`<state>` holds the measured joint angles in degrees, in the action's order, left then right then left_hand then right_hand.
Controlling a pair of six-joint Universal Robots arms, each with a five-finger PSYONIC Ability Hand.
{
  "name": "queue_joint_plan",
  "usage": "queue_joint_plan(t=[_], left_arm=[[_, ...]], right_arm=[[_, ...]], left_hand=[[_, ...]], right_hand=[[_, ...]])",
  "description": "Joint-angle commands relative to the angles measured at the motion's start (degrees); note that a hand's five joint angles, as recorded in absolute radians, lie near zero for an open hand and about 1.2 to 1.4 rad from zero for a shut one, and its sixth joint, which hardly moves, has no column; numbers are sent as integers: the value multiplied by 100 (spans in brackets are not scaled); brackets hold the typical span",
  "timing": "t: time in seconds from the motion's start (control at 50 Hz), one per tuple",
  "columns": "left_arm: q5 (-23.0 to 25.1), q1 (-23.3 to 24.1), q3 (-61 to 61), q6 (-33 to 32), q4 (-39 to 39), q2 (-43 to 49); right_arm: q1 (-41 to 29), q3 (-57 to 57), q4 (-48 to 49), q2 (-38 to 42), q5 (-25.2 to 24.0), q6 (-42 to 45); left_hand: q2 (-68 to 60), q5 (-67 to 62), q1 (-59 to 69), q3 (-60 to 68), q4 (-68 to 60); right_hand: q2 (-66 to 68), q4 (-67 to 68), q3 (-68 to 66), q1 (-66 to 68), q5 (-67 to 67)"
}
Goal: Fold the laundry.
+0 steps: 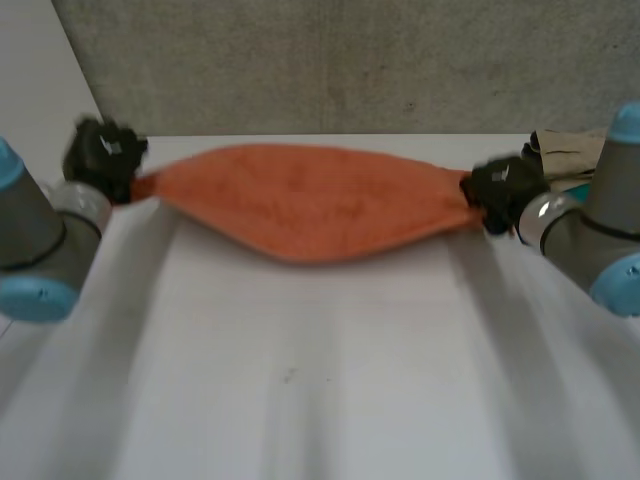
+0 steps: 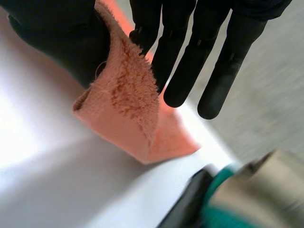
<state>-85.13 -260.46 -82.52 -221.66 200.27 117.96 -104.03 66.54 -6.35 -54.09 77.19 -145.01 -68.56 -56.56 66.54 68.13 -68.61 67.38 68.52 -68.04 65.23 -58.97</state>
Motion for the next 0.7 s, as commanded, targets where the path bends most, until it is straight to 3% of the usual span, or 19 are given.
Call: queue_joint_plan(t=[0.02,0.08,0.18,0.24,0.3,0.4,0.56,0.7], left_arm=[[14,-136,-1247,-1079,-1320,-386],[-47,-224,-1669,-1467,-2050,-790],[-145,-523,-2416,-2319,-4350,-1686],[74,-620,-2550,-2566,-4917,-1916],[356,-638,-2401,-2725,-4831,-2005],[322,-436,-1707,-2366,-4295,-1891],[-240,205,-100,-1180,-3390,-715],[-758,513,1008,-915,-3240,331]], right_arm=[[251,763,-1025,-276,103,587],[392,1238,-1912,-820,226,1113],[909,2019,-3422,-1769,262,2761],[1104,2188,-3689,-1868,200,3433],[1157,2180,-3611,-1728,147,3875],[1078,1864,-3101,-1253,174,3278],[911,1372,-1531,-805,51,1969],[736,1047,-159,-358,7,1432]], left_hand=[[-1144,-1344,1346,1187,-1139],[-1144,-1344,1346,1187,-1139],[-1144,-1344,1346,1187,-1139],[-1144,-1344,1346,1187,-1139],[-1144,-1344,1346,1187,-1139],[-1144,-1344,1346,1187,-1139],[-1144,-1344,1346,1187,-1139],[-1144,-1344,1346,1187,-1139]], right_hand=[[1262,1148,-1196,1477,-1103],[1262,1148,-1196,1477,-1103],[1262,1148,-1196,1477,-1103],[1262,1148,-1196,1477,-1103],[1262,1148,-1196,1477,-1103],[1262,1148,-1196,1477,-1103],[1262,1148,-1196,1477,-1103],[1262,1148,-1196,1477,-1103]])
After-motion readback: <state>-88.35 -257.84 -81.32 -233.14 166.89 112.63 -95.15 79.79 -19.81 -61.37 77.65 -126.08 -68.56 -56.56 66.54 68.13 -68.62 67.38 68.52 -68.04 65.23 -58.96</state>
